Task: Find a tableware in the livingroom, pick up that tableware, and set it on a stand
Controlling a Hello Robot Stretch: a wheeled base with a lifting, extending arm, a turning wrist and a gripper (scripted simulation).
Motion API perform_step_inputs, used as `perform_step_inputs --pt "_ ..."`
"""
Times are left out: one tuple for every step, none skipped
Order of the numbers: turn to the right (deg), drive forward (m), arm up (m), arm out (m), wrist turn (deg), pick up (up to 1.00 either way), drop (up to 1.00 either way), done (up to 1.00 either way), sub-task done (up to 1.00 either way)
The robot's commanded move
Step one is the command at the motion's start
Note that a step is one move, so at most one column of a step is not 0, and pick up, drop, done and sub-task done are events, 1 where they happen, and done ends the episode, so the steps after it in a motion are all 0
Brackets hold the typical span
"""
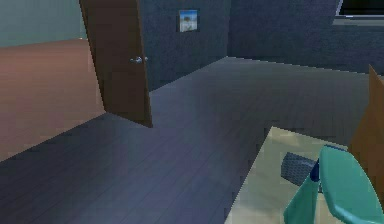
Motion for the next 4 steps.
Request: perform_step_inputs --pt "0.0 0.00 0.00 0.00 45.0 0.00 0.00 0.00 0.00" --pt "0.0 0.00 0.00 0.00 45.0 0.00 0.00 0.00 0.00" --pt "0.0 0.00 0.00 0.00 15.0 0.00 0.00 0.00 0.00" --pt "0.0 0.00 -0.24 0.00 0.0 0.00 0.00 0.00 0.00"
